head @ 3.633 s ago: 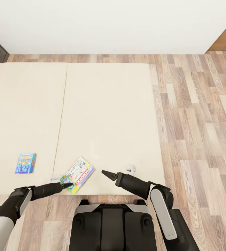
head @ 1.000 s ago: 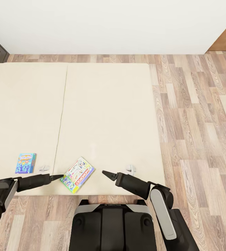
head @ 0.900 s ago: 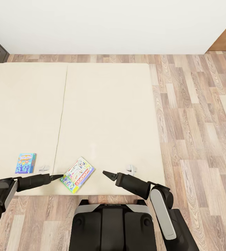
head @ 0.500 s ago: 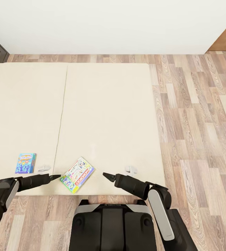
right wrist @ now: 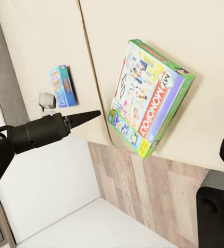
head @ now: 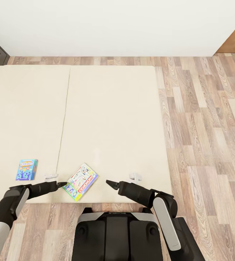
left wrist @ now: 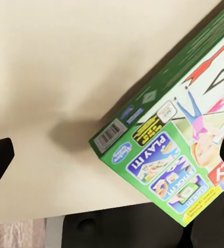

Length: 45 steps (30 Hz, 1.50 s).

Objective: Put all the toys in the child's room - the three board games (two on the bed and one on the table), the two jigsaw puzzles on the table, and the tennis ball on the table - inside the toy box on the table in the child's room.

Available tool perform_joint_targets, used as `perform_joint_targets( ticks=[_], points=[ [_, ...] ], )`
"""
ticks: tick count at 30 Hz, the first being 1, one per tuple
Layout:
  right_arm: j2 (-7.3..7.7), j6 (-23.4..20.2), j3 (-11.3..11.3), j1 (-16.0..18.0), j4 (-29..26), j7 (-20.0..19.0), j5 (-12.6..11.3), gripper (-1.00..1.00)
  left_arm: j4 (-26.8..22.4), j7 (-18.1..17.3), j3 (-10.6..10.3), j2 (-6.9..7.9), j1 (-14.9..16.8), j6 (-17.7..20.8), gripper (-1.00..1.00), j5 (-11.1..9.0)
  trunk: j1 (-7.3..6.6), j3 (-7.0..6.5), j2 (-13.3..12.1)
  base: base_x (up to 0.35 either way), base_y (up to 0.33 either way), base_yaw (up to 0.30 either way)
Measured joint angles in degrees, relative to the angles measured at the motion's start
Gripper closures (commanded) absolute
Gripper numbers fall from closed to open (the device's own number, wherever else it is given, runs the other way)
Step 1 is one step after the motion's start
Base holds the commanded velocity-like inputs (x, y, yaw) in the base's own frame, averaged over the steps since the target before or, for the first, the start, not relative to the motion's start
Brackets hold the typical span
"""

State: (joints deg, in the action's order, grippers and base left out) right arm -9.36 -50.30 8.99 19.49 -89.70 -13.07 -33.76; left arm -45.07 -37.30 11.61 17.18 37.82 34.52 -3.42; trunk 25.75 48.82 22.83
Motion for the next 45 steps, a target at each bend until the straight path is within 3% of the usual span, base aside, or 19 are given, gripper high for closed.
perform_joint_targets(
  ticks=[37,45],
  points=[
    [0.01,0.1,0.6,0.0,-0.1,0.1,0.1,-1.00,0.0,0.7,-0.1,-0.82,0.0,-2.6,-1.00,0.2,-0.01,0.00,0.0,0.010,0.000,0.000],
    [-0.11,0.2,0.6,0.0,-0.1,0.2,0.1,-1.00,0.0,3.4,-0.2,-2.02,0.0,-2.6,-1.00,0.2,0.00,0.00,0.0,0.047,0.000,0.000]
  ],
)
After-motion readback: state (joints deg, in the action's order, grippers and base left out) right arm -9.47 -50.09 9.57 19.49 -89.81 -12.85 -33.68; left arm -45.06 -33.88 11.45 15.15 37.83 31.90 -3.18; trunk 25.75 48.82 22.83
